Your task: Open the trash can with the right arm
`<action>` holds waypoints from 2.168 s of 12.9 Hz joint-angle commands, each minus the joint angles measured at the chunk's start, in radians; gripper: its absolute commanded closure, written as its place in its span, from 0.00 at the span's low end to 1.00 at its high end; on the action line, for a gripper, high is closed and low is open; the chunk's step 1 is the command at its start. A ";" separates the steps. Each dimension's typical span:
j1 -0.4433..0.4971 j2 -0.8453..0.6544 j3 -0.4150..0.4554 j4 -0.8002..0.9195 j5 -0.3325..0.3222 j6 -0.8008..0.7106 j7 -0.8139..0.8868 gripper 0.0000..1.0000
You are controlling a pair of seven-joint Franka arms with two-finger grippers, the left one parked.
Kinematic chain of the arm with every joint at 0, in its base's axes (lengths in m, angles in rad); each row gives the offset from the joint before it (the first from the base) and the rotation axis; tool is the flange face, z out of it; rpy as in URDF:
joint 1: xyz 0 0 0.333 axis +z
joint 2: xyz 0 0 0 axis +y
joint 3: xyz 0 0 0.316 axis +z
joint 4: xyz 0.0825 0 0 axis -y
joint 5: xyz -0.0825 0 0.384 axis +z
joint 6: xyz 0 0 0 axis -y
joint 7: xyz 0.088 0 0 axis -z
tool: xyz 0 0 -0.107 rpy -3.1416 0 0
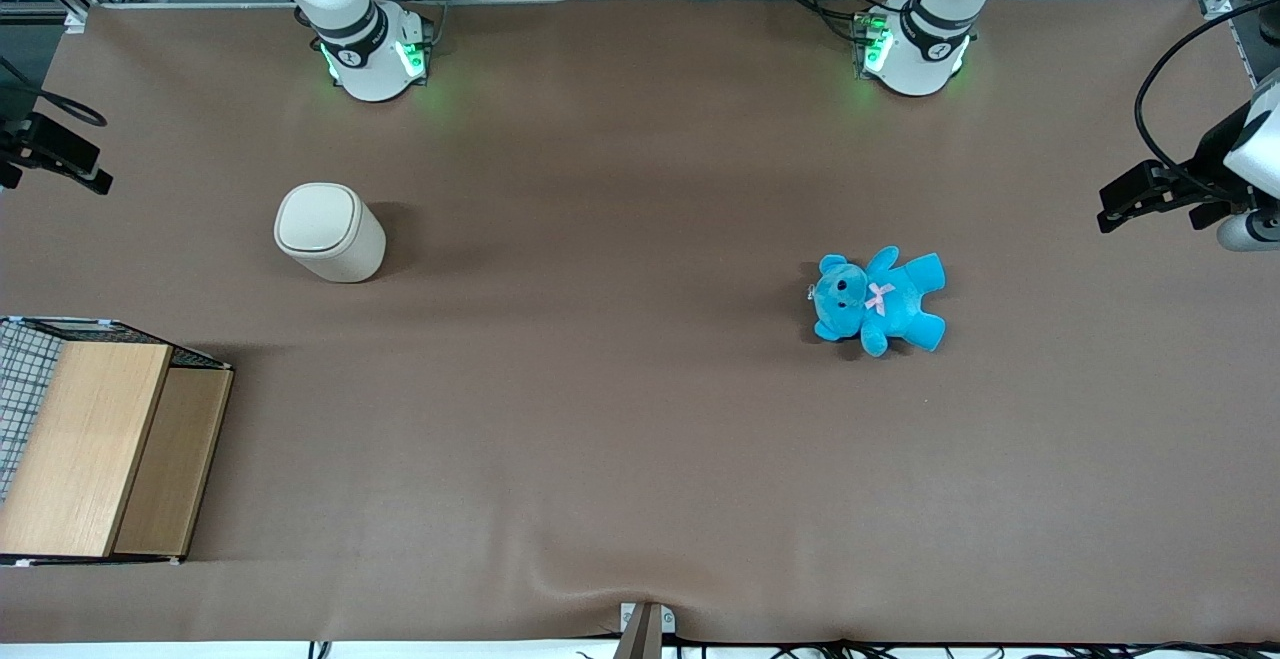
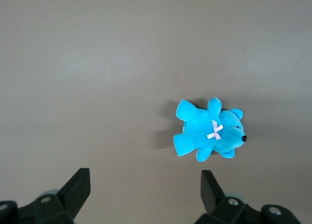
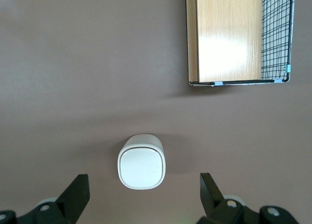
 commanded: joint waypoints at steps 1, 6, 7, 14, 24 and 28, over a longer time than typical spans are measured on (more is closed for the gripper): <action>-0.017 0.010 0.016 0.019 0.017 -0.016 0.014 0.00; -0.017 0.048 0.016 0.018 0.017 -0.073 0.014 0.00; -0.016 0.051 0.016 0.018 0.017 -0.073 0.011 0.00; -0.013 0.099 0.017 -0.049 0.020 -0.053 -0.006 0.68; -0.014 -0.039 0.014 -0.343 0.020 0.114 -0.021 1.00; -0.021 -0.096 0.006 -0.503 0.046 0.221 -0.055 1.00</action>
